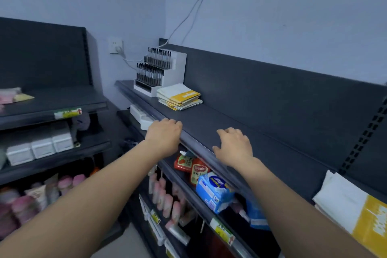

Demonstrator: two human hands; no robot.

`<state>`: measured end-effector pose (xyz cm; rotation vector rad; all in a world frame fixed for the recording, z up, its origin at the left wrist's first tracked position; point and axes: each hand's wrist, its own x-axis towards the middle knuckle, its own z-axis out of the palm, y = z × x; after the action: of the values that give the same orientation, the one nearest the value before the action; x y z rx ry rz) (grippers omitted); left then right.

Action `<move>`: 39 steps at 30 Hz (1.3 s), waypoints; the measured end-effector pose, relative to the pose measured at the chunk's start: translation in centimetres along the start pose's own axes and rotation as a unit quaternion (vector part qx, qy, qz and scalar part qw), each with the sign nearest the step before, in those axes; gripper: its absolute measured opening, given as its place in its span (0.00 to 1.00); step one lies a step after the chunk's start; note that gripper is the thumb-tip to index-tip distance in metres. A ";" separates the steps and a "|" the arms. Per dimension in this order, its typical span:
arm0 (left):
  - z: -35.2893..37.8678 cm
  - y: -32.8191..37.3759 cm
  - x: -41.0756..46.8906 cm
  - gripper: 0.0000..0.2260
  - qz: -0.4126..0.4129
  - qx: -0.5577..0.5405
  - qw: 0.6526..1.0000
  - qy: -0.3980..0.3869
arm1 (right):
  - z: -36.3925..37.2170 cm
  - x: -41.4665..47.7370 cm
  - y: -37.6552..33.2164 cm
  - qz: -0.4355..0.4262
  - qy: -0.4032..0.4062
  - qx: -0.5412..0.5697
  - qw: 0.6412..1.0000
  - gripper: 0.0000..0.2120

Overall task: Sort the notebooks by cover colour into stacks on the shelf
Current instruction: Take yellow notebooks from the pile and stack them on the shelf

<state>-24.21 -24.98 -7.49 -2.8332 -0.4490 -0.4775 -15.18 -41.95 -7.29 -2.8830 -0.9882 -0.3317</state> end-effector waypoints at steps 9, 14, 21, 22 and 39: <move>4.9 -6.5 7.4 0.10 -0.015 0.011 1.000 -0.010 | 3.4 10.7 -3.8 -0.027 -0.020 0.024 0.999 0.23; 7.1 -9.1 12.4 0.09 -0.023 0.002 1.000 -0.017 | 4.9 16.9 -5.1 -0.029 -0.027 0.031 0.999 0.23; 10.8 -12.9 18.5 0.12 -0.027 -0.015 0.999 -0.024 | 7.2 24.1 -6.8 -0.014 -0.051 0.027 0.998 0.23; 11.3 -13.4 19.4 0.13 -0.025 -0.018 0.999 -0.025 | 7.5 25.0 -7.0 -0.013 -0.053 0.027 0.998 0.24; 19.8 -21.2 35.4 0.17 0.019 -0.188 0.981 -0.035 | 12.2 38.4 -12.1 0.111 -0.047 0.121 0.985 0.33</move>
<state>6.09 9.24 -9.54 -3.2237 -0.3474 -0.5035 9.08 -7.76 -10.46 -2.7665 -0.6563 -0.0558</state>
